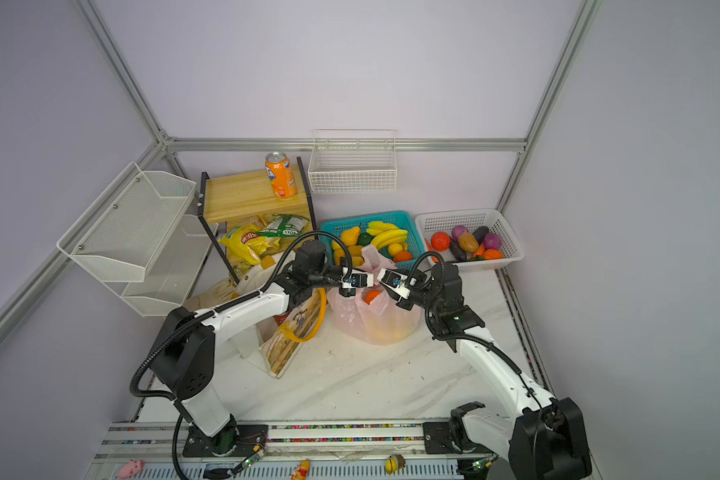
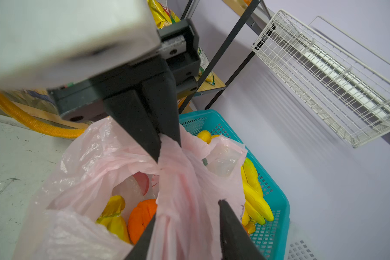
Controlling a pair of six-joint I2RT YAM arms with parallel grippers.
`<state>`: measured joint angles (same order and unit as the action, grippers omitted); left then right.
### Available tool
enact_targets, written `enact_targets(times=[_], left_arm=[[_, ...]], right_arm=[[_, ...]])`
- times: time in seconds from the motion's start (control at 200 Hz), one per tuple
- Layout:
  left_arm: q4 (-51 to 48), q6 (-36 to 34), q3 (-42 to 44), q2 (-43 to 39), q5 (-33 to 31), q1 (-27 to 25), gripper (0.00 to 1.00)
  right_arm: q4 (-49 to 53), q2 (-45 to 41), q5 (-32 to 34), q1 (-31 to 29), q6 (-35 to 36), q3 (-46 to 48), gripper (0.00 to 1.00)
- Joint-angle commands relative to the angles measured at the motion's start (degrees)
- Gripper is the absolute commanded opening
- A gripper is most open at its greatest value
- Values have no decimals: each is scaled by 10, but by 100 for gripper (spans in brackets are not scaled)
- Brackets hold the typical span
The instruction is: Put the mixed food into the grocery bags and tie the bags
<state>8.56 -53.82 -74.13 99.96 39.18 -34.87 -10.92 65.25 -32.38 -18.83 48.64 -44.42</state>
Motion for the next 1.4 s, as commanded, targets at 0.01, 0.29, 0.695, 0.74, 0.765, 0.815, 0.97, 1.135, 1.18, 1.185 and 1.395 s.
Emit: enact_targets(times=[0.01, 0.29, 0.695, 0.74, 0.765, 0.815, 0.97, 1.135, 1.18, 1.185, 1.395], left_arm=[[22, -10, 17, 0, 23, 2, 0], [23, -5, 16, 0, 27, 2, 0], [32, 10, 27, -12, 3, 2, 11], [30, 7, 30, -18, -9, 2, 17], [28, 6, 31, -20, -14, 2, 21], [26, 4, 32, -24, -21, 2, 27], [8, -3, 26, -30, -35, 2, 33], [-5, -2, 16, -25, -47, 2, 24], [-4, -2, 15, -24, -49, 2, 19], [-4, -1, 15, -24, -49, 2, 18], [38, 9, 27, -23, -54, -3, 0]], right_arm=[[-22, 9, -4, -4, 23, -16, 37], [-54, 24, -11, -4, 14, -5, 29], [-150, 13, -3, -4, -11, 47, 3], [-156, 9, -2, -4, -14, 51, 1], [-158, 7, -2, -4, -16, 54, 0], [-162, 5, -4, -5, -19, 56, 0], [-171, 3, -5, -5, -26, 64, 0], [-177, 0, -4, -4, -31, 70, 0], [-176, 1, -3, -4, -30, 70, 0], [-176, 1, -3, -5, -30, 71, 0], [-177, 9, 9, -4, -19, 70, 0]])
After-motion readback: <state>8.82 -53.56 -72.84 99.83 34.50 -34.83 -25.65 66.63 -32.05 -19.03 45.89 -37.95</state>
